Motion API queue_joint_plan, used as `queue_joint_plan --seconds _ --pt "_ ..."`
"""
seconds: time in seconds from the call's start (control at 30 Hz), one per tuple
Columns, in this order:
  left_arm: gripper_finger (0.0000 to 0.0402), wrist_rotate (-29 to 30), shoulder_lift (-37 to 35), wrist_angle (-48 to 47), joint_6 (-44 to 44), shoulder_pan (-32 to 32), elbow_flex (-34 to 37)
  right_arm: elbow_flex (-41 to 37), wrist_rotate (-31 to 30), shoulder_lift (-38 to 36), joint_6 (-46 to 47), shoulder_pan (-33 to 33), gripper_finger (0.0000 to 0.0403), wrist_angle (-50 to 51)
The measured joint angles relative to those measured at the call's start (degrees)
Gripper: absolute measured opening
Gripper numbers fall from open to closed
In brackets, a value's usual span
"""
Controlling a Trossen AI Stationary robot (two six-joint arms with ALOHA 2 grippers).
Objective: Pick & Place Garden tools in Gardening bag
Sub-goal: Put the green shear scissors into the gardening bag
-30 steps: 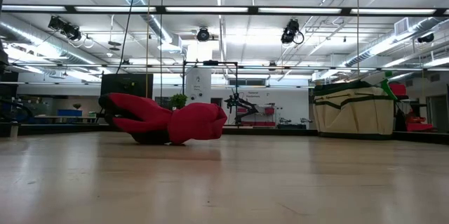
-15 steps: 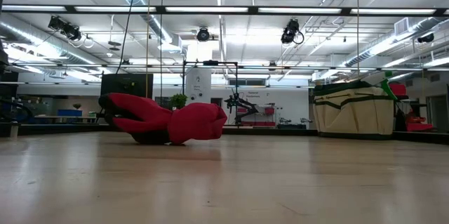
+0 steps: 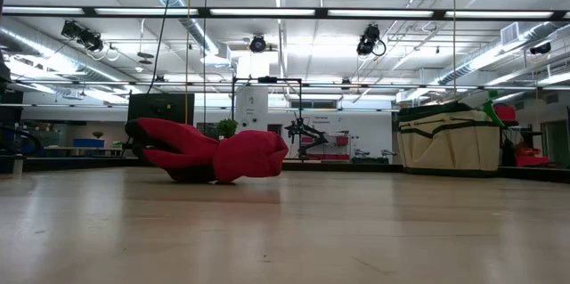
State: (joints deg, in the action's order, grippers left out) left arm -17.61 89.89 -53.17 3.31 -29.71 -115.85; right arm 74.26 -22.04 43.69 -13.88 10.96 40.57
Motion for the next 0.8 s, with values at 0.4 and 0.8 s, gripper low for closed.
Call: queue_joint_plan --seconds 0.4,0.8 --pt "0.0001 -0.2 0.0 0.0 -0.1 0.0 0.0 -0.3 -3.2 -4.3 4.4 0.0 0.0052 7.3" --pt "0.0001 -0.2 0.1 0.0 -0.1 0.0 0.0 -16.1 -9.4 -12.8 6.2 0.0 0.0052 -2.0"
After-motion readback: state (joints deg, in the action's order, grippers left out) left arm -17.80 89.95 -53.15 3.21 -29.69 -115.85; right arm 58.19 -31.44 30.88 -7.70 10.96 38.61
